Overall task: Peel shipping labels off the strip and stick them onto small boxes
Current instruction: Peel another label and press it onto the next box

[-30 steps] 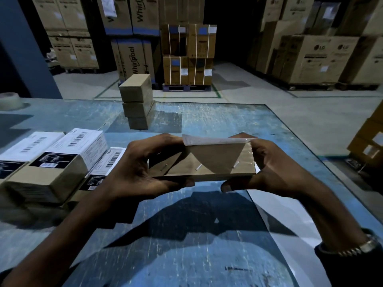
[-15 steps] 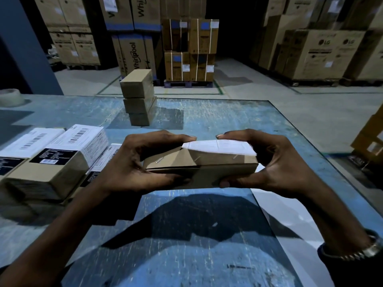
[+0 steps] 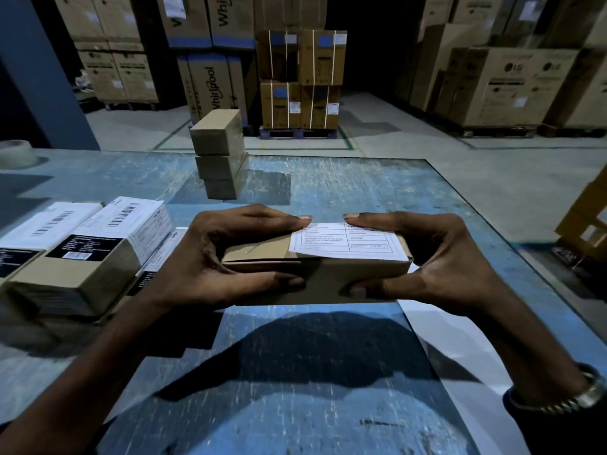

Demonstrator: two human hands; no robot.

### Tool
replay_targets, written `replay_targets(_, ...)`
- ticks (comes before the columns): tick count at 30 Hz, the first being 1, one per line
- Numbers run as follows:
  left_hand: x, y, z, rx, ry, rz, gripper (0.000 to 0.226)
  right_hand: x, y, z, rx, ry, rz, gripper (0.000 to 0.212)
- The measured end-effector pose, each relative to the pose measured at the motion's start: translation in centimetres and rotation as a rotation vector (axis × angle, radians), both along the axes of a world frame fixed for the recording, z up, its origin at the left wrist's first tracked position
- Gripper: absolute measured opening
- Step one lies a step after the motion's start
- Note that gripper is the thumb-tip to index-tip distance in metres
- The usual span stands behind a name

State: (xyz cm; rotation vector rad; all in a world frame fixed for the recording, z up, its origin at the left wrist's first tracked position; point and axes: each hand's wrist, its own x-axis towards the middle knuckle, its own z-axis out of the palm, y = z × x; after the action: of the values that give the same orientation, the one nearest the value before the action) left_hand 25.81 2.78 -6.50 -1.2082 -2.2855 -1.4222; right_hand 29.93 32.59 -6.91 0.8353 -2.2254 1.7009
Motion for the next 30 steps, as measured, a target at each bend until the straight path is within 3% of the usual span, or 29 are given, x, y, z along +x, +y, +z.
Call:
replay_targets(7,-0.1,0.2,0.0,0.019,0.057,-0.020,0.053,-0.5,0.3,-0.5,-0.025,-0.001,0.017,0.065)
replay_targets(12,-0.2,0.5,-0.2,-0.013,0.196,-0.011,0.048,-0.9,0.6,-0.8,0.034,0.060,-0.036,0.060)
replay_targets(17,-0.6,0.8,-0.5,-0.165,0.406,0.011,0.071,-1.1,0.6,-1.4,0.043,0.055,-0.030,0.058)
replay_targets(20,-0.8,0.7,-0.8,-0.161,0.392,-0.001,0.073,-1.2,0.4,-1.5,0.072,0.050,-0.027,0.059)
replay_targets(25,-0.7,1.2,-1.6,-0.149,0.335,-0.016,0.067,-1.7,0.9,-1.7,0.256,0.057,-0.035,0.079)
replay_targets(30,-0.7,1.3,-1.9,-0.123,0.243,-0.040,0.065,-1.8,0.7,-2.2,0.261,0.094,0.000,0.059)
